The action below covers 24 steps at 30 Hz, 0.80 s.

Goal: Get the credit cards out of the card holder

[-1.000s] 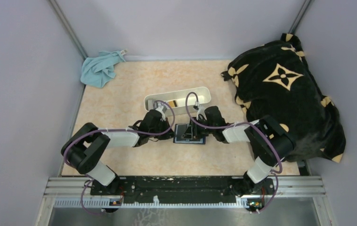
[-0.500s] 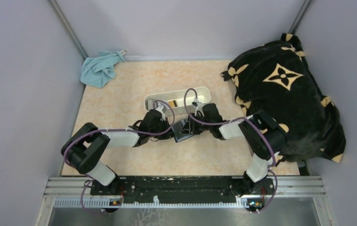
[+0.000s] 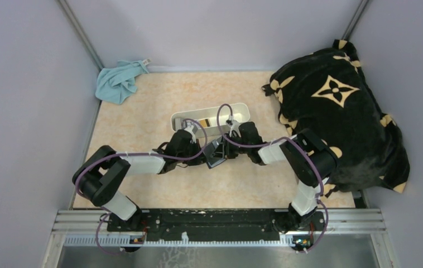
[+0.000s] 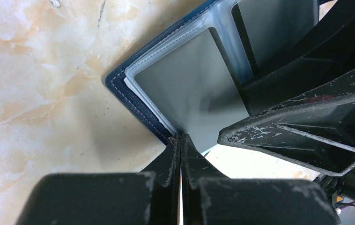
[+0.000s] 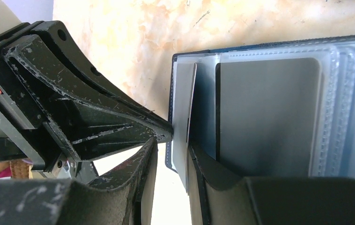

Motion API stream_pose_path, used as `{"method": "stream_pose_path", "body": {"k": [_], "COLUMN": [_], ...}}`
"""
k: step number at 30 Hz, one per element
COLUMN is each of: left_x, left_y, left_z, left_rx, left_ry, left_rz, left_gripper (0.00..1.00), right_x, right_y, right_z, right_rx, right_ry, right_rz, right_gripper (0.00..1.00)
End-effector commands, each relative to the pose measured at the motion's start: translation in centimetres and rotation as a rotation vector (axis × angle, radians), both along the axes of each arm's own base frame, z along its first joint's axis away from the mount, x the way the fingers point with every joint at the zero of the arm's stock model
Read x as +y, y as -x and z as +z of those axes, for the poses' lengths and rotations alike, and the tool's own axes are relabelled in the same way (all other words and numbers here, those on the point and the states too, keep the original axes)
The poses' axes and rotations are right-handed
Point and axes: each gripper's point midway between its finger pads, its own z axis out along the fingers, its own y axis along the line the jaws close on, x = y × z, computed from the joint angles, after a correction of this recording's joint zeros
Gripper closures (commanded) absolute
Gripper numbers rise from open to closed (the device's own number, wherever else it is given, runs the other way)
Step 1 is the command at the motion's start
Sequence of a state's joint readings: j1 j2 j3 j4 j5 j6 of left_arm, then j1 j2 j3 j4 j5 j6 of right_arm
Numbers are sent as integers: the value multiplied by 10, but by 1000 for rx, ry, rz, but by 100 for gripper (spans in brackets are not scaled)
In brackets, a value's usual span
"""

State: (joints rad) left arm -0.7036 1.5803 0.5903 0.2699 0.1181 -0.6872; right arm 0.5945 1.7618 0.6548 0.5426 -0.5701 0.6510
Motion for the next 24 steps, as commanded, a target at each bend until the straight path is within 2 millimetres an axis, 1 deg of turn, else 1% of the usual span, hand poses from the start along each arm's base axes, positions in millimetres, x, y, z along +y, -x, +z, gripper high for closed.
{"method": "stream_pose_path", "body": {"k": [1, 5, 13, 18, 24], "left_x": [40, 40, 46, 48, 48], "left_y": [23, 22, 22, 23, 23], "left_z": [-49, -46, -46, -48, -52], "left_rx": [116, 113, 109, 113, 125], "left_ry": [-191, -189, -204, -201, -194], "left_rz": [31, 33, 42, 48, 46], "left_gripper": [100, 100, 100, 100, 100], "right_x": [11, 20, 30, 24, 3], "right_y": [19, 22, 26, 23, 10], "right_z": [9, 10, 4, 8, 17], "right_rx": [-2, 21, 40, 20, 8], "right_ry": [-50, -89, -82, -63, -76], "right_rz": [100, 114, 135, 126, 76], "right_gripper": [71, 71, 71, 71, 71]}}
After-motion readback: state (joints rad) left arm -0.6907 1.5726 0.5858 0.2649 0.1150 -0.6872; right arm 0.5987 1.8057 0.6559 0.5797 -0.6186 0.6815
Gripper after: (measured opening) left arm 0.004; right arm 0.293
